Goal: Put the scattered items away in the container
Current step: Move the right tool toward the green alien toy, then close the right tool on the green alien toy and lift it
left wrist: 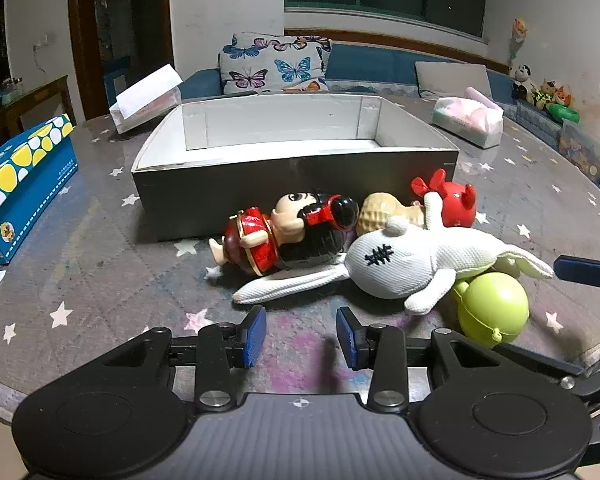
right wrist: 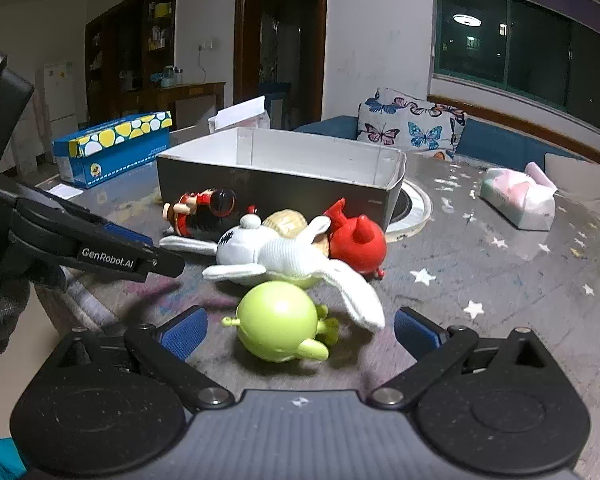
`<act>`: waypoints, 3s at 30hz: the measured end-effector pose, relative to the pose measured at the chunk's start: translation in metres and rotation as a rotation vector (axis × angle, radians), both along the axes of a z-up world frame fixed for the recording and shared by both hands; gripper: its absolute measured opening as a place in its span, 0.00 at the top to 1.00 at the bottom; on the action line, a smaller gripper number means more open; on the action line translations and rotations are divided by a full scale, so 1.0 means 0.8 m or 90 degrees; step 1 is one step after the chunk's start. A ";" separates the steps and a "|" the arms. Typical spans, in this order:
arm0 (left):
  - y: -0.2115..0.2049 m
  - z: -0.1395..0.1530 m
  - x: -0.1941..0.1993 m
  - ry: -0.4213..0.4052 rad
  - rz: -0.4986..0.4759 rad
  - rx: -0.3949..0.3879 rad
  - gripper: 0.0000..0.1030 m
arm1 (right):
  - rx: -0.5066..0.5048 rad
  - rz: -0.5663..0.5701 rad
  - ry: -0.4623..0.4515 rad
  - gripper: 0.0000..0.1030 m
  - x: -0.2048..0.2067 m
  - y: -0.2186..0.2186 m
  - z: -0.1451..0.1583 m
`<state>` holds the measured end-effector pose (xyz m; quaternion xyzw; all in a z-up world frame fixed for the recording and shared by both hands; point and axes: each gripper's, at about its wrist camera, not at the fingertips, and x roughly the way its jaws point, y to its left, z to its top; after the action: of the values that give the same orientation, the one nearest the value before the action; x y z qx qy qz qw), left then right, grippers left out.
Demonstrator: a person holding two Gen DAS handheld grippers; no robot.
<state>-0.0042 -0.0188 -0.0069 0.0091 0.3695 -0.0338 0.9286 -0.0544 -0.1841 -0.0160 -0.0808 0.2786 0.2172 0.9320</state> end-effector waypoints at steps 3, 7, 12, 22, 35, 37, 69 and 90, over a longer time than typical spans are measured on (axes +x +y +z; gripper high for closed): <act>-0.003 -0.001 -0.002 0.004 -0.006 -0.001 0.60 | -0.001 0.001 0.007 0.05 0.000 0.001 -0.003; -0.006 -0.001 -0.004 0.007 -0.013 -0.005 0.60 | -0.001 0.002 0.015 0.06 0.000 0.002 -0.005; -0.007 -0.001 -0.004 0.009 -0.017 -0.007 0.60 | 0.000 0.000 0.018 0.07 0.000 0.001 -0.006; -0.016 -0.001 -0.006 0.016 -0.038 -0.012 0.60 | 0.009 -0.002 0.030 0.12 0.001 0.000 -0.010; -0.022 0.001 -0.008 0.022 -0.063 -0.027 0.60 | 0.018 0.001 0.044 0.23 0.000 -0.002 -0.011; -0.023 0.001 -0.008 0.022 -0.067 -0.030 0.60 | 0.019 0.002 0.045 0.23 0.000 -0.001 -0.011; -0.058 0.023 -0.004 0.033 -0.202 -0.100 0.60 | 0.034 0.020 0.052 0.47 0.005 0.000 -0.010; -0.048 0.016 0.026 0.103 -0.224 -0.192 0.60 | 0.047 0.026 0.061 0.50 0.016 -0.004 -0.016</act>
<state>0.0169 -0.0575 0.0057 -0.0684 0.4263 -0.2505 0.8665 -0.0418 -0.1874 -0.0291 -0.0412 0.3130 0.2499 0.9154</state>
